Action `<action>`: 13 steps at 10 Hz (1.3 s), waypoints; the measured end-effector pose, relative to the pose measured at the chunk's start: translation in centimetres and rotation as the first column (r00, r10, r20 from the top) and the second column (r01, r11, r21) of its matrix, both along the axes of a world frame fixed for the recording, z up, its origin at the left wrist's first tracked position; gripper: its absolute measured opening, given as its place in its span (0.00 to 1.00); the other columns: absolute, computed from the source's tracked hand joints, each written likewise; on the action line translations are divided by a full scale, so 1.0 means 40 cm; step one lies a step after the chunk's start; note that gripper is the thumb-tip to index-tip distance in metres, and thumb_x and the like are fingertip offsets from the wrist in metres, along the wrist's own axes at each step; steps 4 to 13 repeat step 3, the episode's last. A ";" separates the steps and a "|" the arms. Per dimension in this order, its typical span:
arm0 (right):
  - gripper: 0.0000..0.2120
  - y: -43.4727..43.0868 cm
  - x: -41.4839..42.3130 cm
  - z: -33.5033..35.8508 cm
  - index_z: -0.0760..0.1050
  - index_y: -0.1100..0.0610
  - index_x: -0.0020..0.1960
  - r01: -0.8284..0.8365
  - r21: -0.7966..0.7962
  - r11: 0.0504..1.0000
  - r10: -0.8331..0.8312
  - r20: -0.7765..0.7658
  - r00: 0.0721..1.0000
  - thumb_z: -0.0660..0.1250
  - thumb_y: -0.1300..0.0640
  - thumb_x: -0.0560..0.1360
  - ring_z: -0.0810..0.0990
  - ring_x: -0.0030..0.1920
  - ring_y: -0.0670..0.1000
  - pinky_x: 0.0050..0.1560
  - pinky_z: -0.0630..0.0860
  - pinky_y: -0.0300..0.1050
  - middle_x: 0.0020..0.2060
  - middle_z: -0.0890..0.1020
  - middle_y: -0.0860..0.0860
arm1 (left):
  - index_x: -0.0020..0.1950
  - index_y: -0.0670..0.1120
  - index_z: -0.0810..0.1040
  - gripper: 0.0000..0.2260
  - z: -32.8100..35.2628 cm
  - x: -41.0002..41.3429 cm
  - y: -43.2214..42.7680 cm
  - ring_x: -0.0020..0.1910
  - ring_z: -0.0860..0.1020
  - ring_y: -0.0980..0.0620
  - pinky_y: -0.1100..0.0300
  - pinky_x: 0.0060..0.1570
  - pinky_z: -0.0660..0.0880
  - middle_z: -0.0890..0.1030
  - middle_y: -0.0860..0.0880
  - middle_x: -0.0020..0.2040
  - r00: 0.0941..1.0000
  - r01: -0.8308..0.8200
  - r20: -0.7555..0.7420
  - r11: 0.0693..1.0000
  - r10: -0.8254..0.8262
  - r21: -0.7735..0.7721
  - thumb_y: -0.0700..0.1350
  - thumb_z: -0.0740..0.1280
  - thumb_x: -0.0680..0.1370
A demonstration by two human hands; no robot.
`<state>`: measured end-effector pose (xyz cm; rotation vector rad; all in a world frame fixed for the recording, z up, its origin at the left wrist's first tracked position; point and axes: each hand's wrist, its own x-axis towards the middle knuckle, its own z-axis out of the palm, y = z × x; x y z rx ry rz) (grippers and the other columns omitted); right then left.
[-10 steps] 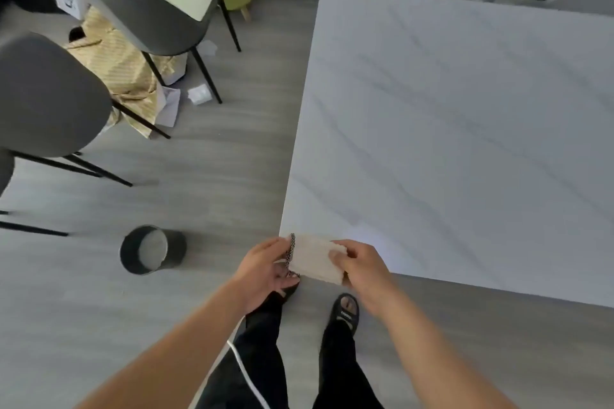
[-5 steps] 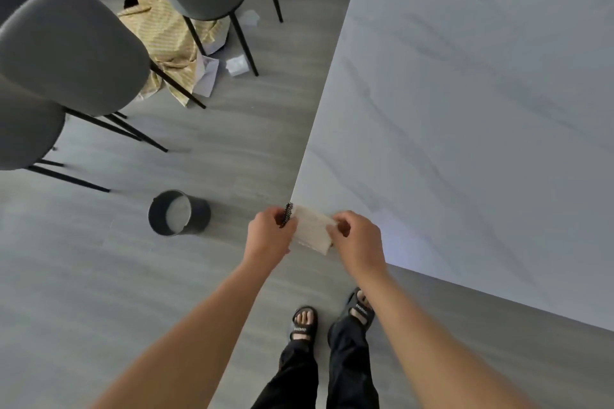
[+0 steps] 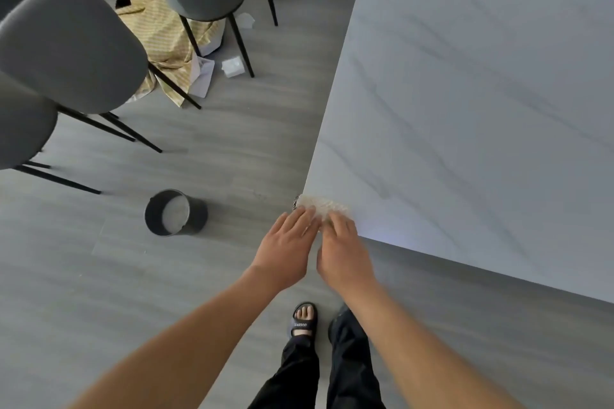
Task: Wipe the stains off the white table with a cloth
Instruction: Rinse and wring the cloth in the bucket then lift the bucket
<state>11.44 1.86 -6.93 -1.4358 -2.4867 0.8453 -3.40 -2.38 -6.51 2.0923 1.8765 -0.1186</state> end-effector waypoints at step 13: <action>0.22 0.041 0.016 0.125 0.70 0.60 0.70 -0.026 -0.148 0.989 0.054 0.187 0.981 0.58 0.63 0.77 0.64 0.72 0.55 0.65 0.71 0.50 0.70 0.68 0.53 | 0.84 0.47 0.48 0.35 0.142 0.009 0.067 0.83 0.42 0.47 0.45 0.80 0.50 0.41 0.47 0.84 0.998 0.023 -0.042 0.961 -0.036 -0.276 0.43 0.61 0.81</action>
